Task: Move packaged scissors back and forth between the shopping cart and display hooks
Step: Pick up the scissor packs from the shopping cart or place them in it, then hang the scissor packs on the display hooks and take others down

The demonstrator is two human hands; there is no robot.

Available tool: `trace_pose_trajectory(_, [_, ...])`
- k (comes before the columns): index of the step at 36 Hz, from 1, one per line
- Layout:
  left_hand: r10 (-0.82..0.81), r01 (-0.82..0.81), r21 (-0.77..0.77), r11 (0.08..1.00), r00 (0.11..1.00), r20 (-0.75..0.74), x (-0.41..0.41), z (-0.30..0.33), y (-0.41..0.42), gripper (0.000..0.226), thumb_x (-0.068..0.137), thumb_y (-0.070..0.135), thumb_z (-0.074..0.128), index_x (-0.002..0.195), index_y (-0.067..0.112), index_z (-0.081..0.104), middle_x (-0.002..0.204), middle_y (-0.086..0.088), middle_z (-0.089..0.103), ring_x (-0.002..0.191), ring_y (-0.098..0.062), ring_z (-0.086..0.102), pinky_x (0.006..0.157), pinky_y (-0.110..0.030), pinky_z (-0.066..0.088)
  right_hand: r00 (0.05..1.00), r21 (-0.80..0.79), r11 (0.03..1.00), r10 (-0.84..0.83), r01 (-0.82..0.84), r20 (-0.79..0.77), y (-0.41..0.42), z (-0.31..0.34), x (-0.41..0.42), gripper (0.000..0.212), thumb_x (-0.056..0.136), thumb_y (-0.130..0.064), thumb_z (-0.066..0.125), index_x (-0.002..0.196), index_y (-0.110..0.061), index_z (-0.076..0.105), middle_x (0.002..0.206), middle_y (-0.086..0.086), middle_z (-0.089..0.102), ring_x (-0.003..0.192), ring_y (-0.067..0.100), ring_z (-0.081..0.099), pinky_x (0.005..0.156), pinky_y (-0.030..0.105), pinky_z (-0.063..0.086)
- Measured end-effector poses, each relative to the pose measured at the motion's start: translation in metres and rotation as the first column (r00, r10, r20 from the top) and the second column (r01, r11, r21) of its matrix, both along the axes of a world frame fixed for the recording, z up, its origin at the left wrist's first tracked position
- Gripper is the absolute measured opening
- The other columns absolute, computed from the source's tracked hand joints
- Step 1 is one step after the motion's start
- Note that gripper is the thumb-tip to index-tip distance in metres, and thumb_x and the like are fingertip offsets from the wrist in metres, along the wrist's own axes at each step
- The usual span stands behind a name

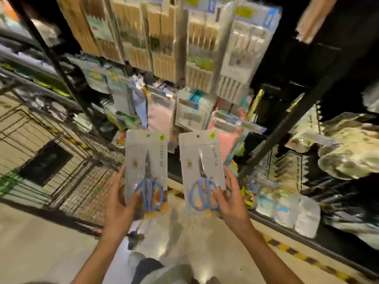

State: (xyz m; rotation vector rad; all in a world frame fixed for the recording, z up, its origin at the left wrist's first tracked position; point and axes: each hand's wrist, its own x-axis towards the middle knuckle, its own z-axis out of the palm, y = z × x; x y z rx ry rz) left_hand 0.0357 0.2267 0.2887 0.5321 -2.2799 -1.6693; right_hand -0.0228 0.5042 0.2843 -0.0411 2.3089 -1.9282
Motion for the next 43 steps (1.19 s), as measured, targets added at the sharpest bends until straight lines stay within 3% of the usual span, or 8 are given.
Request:
trace_pose_trajectory(4, [-0.092, 0.095, 0.045, 0.994, 0.994, -0.064, -0.011, 0.007, 0.078, 0.07, 0.096, 0.009, 0.066, 0.152, 0.039, 0.036, 0.152, 0.006, 0.049, 0.132, -0.021, 0.057, 0.106, -0.043, 0.051, 0.996, -0.002, 0.997, -0.078, 0.078, -0.05, 0.077, 0.007, 0.015, 0.062, 0.1, -0.025, 0.054, 0.153, -0.041, 0.027, 0.154, -0.014, 0.045, 0.136, 0.008, 0.051, 0.103, 0.035, 0.053])
trace_pose_trajectory(12, [-0.29, 0.303, 0.081, 0.95, 0.946, -0.143, -0.025, 0.033, 0.198, 0.072, 0.095, 0.009, 0.065, 0.148, 0.049, 0.037, 0.144, -0.007, 0.059, 0.126, -0.021, 0.062, 0.091, -0.024, 0.057, 0.961, 0.026, 0.966, -0.255, 0.259, -0.105, 0.189, 0.033, 0.046, 0.065, 0.099, -0.023, 0.057, 0.155, -0.037, 0.026, 0.16, -0.003, 0.038, 0.116, 0.021, 0.065, 0.09, 0.049, 0.058])
trace_pose_trajectory(18, [-0.402, 0.43, 0.126, 0.894, 0.894, -0.197, -0.042, 0.065, 0.253, 0.072, 0.093, -0.008, 0.061, 0.148, 0.031, 0.037, 0.125, 0.037, 0.062, 0.12, 0.009, 0.06, 0.089, -0.009, 0.051, 0.916, -0.025, 0.93, -0.365, 0.366, -0.167, 0.233, 0.055, 0.059, 0.062, 0.102, -0.011, 0.055, 0.155, -0.03, 0.029, 0.156, -0.003, 0.042, 0.117, -0.013, 0.058, 0.087, 0.01, 0.051])
trace_pose_trajectory(23, [-0.449, 0.496, 0.122, 0.86, 0.848, -0.284, -0.06, 0.094, 0.275, 0.073, 0.092, 0.002, 0.065, 0.144, 0.047, 0.04, 0.143, 0.018, 0.058, 0.131, -0.006, 0.057, 0.104, -0.03, 0.051, 0.868, -0.096, 0.894, -0.448, 0.438, -0.215, 0.247, 0.081, 0.064, 0.064, 0.1, -0.007, 0.056, 0.153, -0.033, 0.031, 0.153, -0.006, 0.047, 0.129, 0.0, 0.056, 0.102, 0.028, 0.054])
trace_pose_trajectory(31, [-0.47, 0.551, 0.142, 0.822, 0.799, -0.374, -0.09, 0.142, 0.28, 0.074, 0.091, 0.01, 0.067, 0.143, 0.054, 0.04, 0.132, 0.037, 0.058, 0.126, 0.01, 0.054, 0.098, -0.01, 0.047, 0.812, -0.158, 0.86, -0.51, 0.485, -0.282, 0.253, 0.125, 0.047, 0.068, 0.098, -0.005, 0.06, 0.148, -0.044, 0.037, 0.152, -0.012, 0.048, 0.135, 0.012, 0.054, 0.102, 0.044, 0.054])
trace_pose_trajectory(36, [-0.438, 0.541, 0.156, 0.826, 0.791, -0.427, -0.108, 0.165, 0.274, 0.072, 0.093, 0.007, 0.065, 0.143, 0.053, 0.043, 0.135, 0.033, 0.057, 0.121, 0.012, 0.057, 0.092, -0.009, 0.05, 0.76, -0.252, 0.819, -0.573, 0.516, -0.307, 0.249, 0.152, 0.032, 0.071, 0.097, 0.001, 0.059, 0.151, -0.038, 0.034, 0.141, -0.022, 0.054, 0.115, -0.002, 0.065, 0.09, 0.026, 0.059])
trace_pose_trajectory(39, [-0.433, 0.537, 0.141, 0.831, 0.786, -0.441, -0.114, 0.18, 0.275, 0.07, 0.094, -0.001, 0.062, 0.143, 0.045, 0.041, 0.12, 0.047, 0.058, 0.11, 0.02, 0.058, 0.084, -0.004, 0.05, 0.74, -0.27, 0.805, -0.593, 0.529, -0.318, 0.252, 0.155, 0.022, 0.073, 0.097, -0.002, 0.06, 0.147, -0.051, 0.037, 0.15, -0.02, 0.047, 0.131, 0.005, 0.056, 0.104, 0.043, 0.053])
trace_pose_trajectory(43, [-0.401, 0.508, 0.175, 0.843, 0.812, -0.425, -0.123, 0.189, 0.277, 0.07, 0.093, 0.006, 0.065, 0.137, 0.056, 0.042, 0.125, 0.033, 0.06, 0.106, 0.016, 0.062, 0.08, -0.006, 0.053, 0.753, -0.268, 0.81, -0.585, 0.522, -0.302, 0.261, 0.156, 0.006, 0.075, 0.097, -0.006, 0.063, 0.144, -0.058, 0.037, 0.158, -0.02, 0.038, 0.145, 0.014, 0.042, 0.109, 0.054, 0.047])
